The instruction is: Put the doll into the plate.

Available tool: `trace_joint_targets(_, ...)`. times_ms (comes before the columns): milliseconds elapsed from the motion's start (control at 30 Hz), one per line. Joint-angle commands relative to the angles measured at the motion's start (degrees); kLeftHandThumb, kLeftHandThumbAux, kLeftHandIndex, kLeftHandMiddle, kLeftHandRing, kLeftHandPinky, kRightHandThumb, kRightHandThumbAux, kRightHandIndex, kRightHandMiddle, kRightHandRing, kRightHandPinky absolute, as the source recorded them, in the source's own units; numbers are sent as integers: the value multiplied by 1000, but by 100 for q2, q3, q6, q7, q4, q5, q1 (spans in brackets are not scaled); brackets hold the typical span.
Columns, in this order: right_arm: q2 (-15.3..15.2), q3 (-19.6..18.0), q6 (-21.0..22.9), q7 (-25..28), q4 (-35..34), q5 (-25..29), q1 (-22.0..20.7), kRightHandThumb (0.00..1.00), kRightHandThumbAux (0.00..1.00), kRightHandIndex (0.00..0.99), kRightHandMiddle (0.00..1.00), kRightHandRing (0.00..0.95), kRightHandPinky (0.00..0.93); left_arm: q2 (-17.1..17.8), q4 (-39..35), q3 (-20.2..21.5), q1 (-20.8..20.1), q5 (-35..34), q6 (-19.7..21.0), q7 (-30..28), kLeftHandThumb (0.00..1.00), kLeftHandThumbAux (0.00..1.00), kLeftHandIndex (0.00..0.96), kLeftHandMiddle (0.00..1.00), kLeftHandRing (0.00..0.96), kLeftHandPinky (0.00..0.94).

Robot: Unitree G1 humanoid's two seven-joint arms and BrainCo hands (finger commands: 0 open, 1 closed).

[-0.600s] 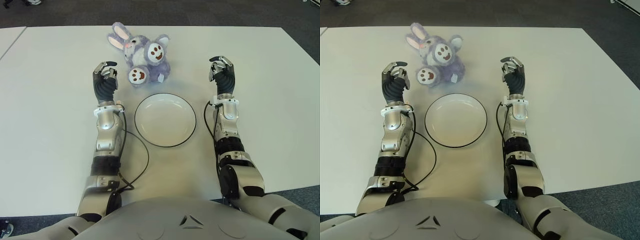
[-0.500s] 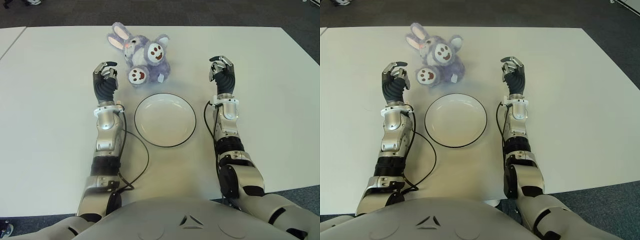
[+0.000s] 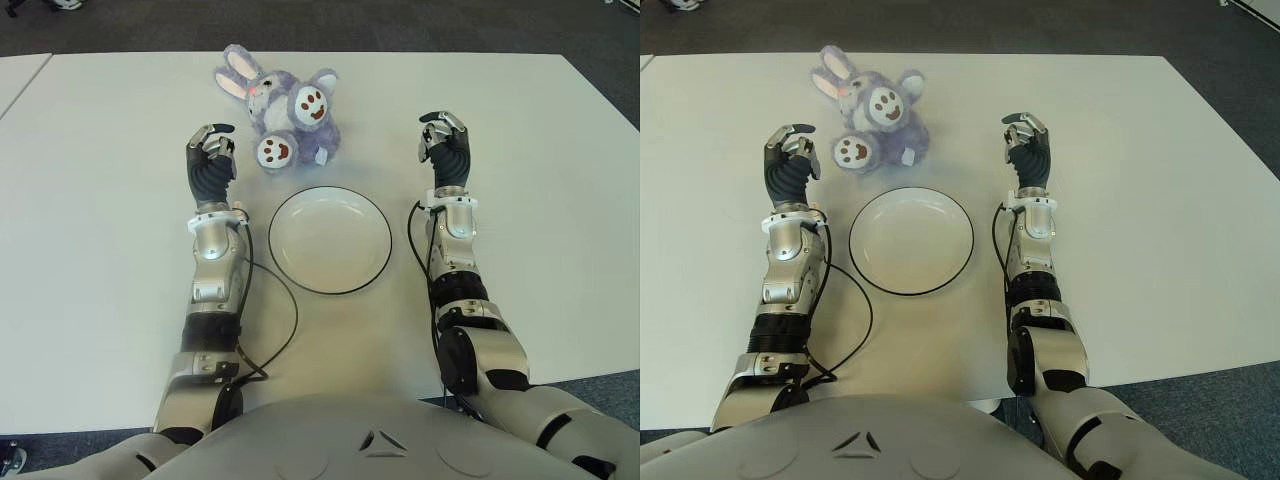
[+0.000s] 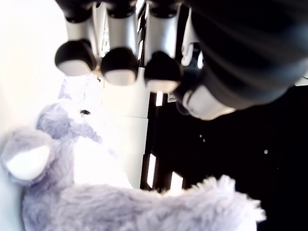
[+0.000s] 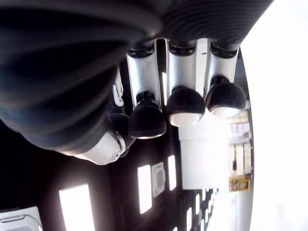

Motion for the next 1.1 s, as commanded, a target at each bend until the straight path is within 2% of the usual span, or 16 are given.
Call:
trace_joint_targets(33, 183, -39, -25, -47, 403, 87, 475, 707, 718, 441, 865, 873, 851, -101, 342, -10, 994, -10, 56, -116, 710, 706, 442, 880, 882, 874)
trace_joint_targets(667, 175, -13, 64, -122, 421, 42, 445, 706, 719, 440, 855, 865, 836, 65, 238, 99, 809, 100, 98, -19, 710, 705, 442, 877, 880, 869)
trace_joint_targets(1100, 182, 47, 174, -254, 427, -20, 407, 706, 719, 440, 852, 861, 831, 267, 126, 73, 560, 705, -2, 245, 718, 701, 443, 878, 882, 885)
